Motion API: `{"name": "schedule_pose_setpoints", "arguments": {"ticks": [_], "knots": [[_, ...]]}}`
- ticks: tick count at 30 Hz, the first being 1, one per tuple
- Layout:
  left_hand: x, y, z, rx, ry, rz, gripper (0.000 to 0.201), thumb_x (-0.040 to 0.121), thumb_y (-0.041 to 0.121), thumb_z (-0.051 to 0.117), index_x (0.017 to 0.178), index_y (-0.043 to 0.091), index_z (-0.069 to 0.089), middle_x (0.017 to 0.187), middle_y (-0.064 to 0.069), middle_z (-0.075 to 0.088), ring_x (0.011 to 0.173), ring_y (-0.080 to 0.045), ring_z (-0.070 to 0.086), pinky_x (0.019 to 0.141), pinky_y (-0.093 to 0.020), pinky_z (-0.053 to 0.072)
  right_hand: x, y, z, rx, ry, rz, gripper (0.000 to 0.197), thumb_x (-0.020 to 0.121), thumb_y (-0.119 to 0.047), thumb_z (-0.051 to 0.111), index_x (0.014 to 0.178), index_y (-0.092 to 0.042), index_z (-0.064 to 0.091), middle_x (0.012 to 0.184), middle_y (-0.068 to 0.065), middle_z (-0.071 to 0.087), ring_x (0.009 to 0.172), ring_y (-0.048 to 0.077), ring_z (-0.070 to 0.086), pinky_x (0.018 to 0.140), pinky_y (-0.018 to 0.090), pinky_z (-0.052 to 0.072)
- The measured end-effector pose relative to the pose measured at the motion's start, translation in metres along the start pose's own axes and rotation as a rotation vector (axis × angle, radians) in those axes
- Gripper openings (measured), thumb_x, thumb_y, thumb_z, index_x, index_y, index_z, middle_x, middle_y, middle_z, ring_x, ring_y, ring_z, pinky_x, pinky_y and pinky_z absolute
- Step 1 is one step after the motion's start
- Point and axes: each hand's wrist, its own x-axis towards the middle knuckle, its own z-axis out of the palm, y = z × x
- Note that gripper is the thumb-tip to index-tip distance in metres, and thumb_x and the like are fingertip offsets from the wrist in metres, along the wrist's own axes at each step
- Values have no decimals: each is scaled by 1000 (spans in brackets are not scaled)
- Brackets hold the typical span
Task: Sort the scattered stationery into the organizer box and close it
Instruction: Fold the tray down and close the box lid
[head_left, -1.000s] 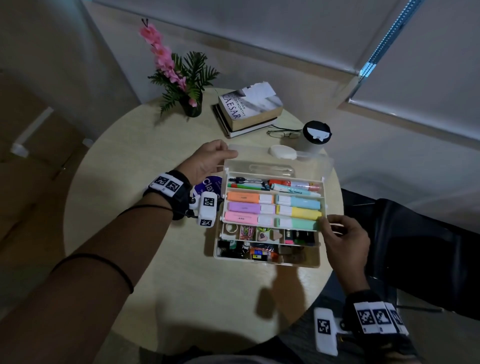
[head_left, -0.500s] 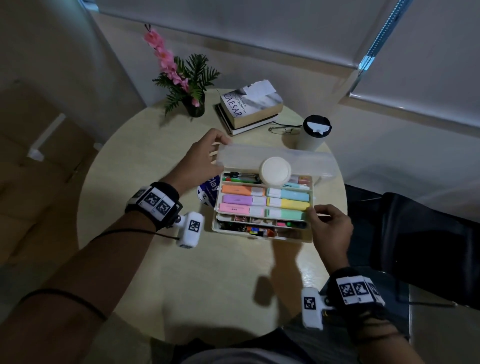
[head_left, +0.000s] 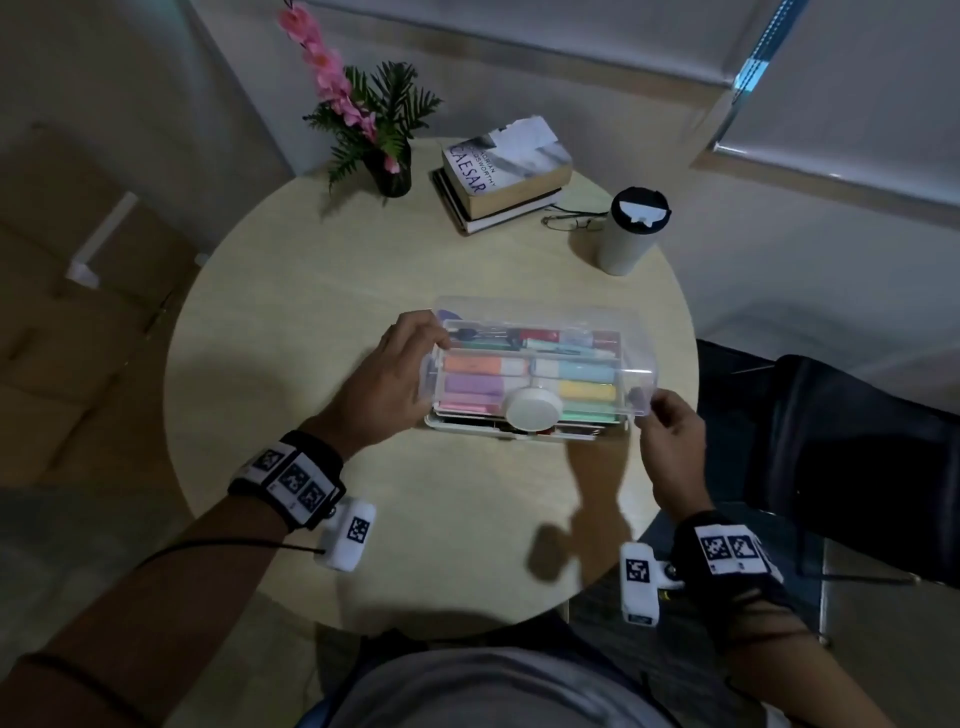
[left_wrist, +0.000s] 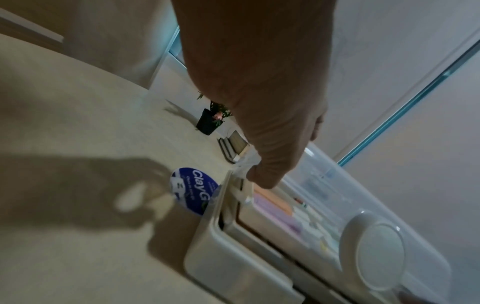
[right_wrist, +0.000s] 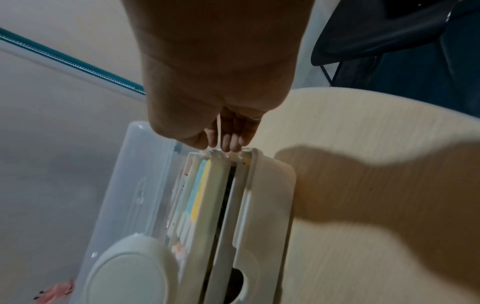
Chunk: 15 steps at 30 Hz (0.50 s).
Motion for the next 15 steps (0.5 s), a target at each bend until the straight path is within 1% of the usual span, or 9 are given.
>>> {"name": "schedule_pose_setpoints", "arguments": {"ticks": [2, 4, 6, 7, 9, 11, 12, 13, 15], "knots": [[-7, 0, 4, 48, -10, 13, 61, 65, -6, 71, 122, 9, 55, 135, -9, 46, 127, -27, 56, 91, -35, 55, 5, -2, -1, 81, 0, 68, 20, 105, -12, 58, 104, -2, 75, 94, 3, 77, 84, 6, 70, 79, 22, 55], [-13, -1, 7, 91, -15, 16, 62, 63, -7, 69, 121, 9, 55, 135, -10, 47, 124, -29, 57, 86, -33, 54, 7, -6, -2, 135, -9, 130, 30, 102, -9, 49, 103, -4, 78, 98, 4, 80, 92, 15, 74, 86, 32, 57], [-17, -1, 12, 130, -14, 21, 59, 64, -7, 69, 120, 7, 56, 134, -12, 47, 117, -30, 58, 83, -26, 48, 4, -12, -3, 155, -21, 157, 34, 104, -20, 48, 99, -11, 80, 99, 4, 81, 99, 20, 75, 86, 37, 58], [-19, -1, 15, 143, -13, 28, 56, 66, -7, 70, 118, 6, 56, 134, -13, 48, 116, -31, 58, 84, -27, 48, 1, -15, -3, 163, -38, 153, 36, 106, -28, 48, 98, -14, 80, 100, 6, 81, 99, 21, 75, 85, 37, 58], [-27, -4, 19, 151, -25, 46, 49, 70, -3, 71, 116, 5, 55, 133, -15, 48, 121, -33, 56, 88, -37, 54, -2, -15, -2, 138, -91, 116, 39, 105, -46, 56, 102, -17, 81, 104, 6, 81, 101, 20, 76, 90, 40, 59], [-37, -7, 25, 154, -33, 47, 49, 71, 4, 78, 114, 5, 53, 135, -14, 45, 127, -32, 54, 91, -44, 56, -3, -12, 0, 45, -135, 69, 43, 95, -61, 67, 110, -23, 81, 107, -2, 81, 105, 18, 76, 97, 43, 59], [-44, -8, 30, 139, -36, 21, 56, 68, 8, 84, 114, 6, 52, 136, -12, 43, 127, -29, 54, 92, -43, 57, -3, -11, 1, -4, -141, 53, 47, 90, -64, 71, 112, -24, 80, 107, -5, 81, 104, 16, 76, 99, 46, 59], [-51, -9, 37, 109, -27, -42, 66, 65, 13, 92, 115, 5, 50, 137, -11, 40, 124, -23, 53, 92, -39, 57, -2, -9, 1, -34, -140, 43, 48, 88, -65, 73, 112, -24, 80, 105, -6, 81, 101, 15, 77, 99, 49, 59], [-62, -7, 56, 22, 49, -270, 86, 56, 24, 102, 115, 0, 44, 131, -9, 37, 110, -11, 45, 88, -24, 51, -3, -8, 2, -41, -138, 33, 45, 90, -61, 74, 112, -23, 80, 103, -5, 81, 98, 16, 77, 98, 52, 59]]}}
